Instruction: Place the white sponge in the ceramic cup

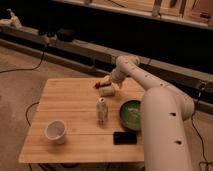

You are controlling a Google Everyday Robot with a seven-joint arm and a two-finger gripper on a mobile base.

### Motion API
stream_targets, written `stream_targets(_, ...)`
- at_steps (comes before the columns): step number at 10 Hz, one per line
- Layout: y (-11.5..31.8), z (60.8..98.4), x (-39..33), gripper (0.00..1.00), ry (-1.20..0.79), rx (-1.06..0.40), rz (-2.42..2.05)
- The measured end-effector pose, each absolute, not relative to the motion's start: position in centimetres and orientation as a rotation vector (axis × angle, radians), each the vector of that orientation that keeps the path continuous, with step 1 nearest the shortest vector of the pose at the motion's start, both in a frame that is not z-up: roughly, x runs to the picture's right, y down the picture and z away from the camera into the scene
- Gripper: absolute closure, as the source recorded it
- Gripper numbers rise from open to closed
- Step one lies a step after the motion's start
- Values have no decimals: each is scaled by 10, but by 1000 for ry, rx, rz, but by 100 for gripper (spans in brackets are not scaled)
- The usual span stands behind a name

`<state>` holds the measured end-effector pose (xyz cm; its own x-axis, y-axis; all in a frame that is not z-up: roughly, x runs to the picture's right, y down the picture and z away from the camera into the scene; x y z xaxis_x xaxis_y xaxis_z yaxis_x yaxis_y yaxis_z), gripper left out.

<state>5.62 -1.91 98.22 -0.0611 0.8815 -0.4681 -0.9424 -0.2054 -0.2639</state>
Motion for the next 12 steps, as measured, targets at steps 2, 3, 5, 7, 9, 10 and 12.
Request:
stream_targets(2, -13, 985, 49, 20, 129, -642, 1656)
stream_targets(3, -10, 986, 46, 20, 130, -646, 1654)
stream_targets(5, -4, 987, 39, 24, 132, -660, 1642)
stream_targets(7, 2, 989, 35, 42, 138, -671, 1635)
stream_targets(9, 9, 992, 35, 57, 151, -679, 1641)
stream_targets(10, 13, 994, 35, 59, 160, -685, 1646)
stream_targets(12, 18, 997, 37, 59, 177, -688, 1655)
